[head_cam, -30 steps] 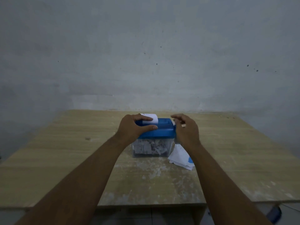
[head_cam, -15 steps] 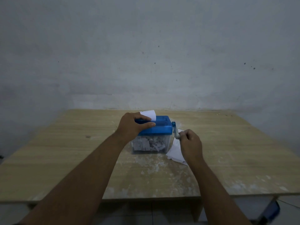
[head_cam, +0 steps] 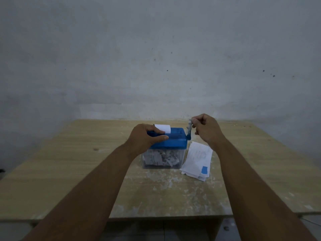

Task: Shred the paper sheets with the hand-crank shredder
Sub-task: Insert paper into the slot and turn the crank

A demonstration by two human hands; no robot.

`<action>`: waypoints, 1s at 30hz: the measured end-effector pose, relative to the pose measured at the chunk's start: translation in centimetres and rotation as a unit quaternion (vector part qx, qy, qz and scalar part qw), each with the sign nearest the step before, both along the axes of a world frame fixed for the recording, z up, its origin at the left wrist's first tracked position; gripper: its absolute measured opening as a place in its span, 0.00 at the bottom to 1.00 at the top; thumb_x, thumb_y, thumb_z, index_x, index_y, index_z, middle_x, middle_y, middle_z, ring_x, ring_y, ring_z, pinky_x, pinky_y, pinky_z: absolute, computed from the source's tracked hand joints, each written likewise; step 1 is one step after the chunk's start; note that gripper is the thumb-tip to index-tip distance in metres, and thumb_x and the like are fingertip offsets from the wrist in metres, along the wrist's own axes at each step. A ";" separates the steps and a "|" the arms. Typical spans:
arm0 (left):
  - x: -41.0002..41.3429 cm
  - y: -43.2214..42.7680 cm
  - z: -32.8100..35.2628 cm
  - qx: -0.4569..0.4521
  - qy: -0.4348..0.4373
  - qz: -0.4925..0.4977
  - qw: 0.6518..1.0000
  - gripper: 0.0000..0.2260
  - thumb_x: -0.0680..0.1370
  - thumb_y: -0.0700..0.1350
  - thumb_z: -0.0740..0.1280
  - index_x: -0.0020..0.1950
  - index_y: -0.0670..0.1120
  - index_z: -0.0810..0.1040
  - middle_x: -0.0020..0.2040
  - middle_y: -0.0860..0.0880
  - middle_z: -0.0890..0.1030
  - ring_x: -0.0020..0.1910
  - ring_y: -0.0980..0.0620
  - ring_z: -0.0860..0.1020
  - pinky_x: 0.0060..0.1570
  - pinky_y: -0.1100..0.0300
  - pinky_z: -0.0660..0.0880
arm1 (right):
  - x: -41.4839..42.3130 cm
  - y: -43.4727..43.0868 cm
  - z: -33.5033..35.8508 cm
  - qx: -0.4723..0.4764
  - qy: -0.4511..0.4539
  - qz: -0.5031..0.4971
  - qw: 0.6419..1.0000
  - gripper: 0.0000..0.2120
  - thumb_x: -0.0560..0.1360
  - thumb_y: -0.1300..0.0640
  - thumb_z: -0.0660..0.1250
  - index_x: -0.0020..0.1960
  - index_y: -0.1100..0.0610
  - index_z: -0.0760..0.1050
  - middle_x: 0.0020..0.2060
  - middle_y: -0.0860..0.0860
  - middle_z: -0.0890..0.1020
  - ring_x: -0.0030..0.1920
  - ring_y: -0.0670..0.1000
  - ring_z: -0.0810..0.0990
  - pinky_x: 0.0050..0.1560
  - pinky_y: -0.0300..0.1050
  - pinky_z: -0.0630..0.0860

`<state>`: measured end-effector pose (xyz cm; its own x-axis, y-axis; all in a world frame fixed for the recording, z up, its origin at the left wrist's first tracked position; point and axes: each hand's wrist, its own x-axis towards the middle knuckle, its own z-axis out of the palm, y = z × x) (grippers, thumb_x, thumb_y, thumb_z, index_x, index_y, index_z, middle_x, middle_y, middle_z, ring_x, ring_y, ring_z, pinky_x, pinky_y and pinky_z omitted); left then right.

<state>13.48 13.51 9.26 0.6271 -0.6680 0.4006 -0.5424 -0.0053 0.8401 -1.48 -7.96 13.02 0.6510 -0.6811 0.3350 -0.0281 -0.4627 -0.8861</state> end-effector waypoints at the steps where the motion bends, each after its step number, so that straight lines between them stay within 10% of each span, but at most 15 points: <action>1: -0.1 0.0 -0.1 -0.002 -0.002 0.000 1.000 0.07 0.73 0.47 0.82 0.50 0.51 0.90 0.47 0.52 0.87 0.45 0.57 0.84 0.42 0.69 0.79 | 0.6 -0.4 -0.1 -0.003 0.011 0.000 1.000 0.06 0.85 0.57 0.66 0.54 0.58 0.80 0.44 0.53 0.84 0.37 0.46 0.79 0.38 0.41 0.78; 12: 0.4 0.0 -0.4 0.018 -0.028 0.011 0.999 0.10 0.73 0.54 0.81 0.53 0.53 0.90 0.50 0.56 0.87 0.48 0.59 0.84 0.43 0.68 0.79 | 2.3 -1.4 -5.2 0.090 0.146 0.020 0.985 0.08 0.84 0.63 0.64 0.53 0.68 0.78 0.45 0.61 0.82 0.40 0.54 0.81 0.42 0.48 0.83; 17: 0.2 0.0 -1.1 0.024 -0.109 0.028 0.993 0.18 0.74 0.65 0.75 0.59 0.58 0.89 0.56 0.59 0.87 0.55 0.62 0.83 0.53 0.66 0.81 | -0.4 0.9 -9.3 0.159 0.105 -0.009 0.982 0.11 0.85 0.61 0.61 0.45 0.62 0.76 0.37 0.59 0.77 0.36 0.54 0.75 0.44 0.51 0.81; 30: -0.1 -0.4 -0.9 -0.011 -0.007 0.000 1.000 0.08 0.75 0.51 0.79 0.54 0.54 0.90 0.53 0.54 0.87 0.52 0.57 0.83 0.44 0.69 0.78 | -5.4 4.7 -2.8 0.172 -0.020 -0.003 0.985 0.10 0.83 0.60 0.65 0.46 0.64 0.80 0.31 0.55 0.77 0.32 0.51 0.73 0.39 0.50 0.75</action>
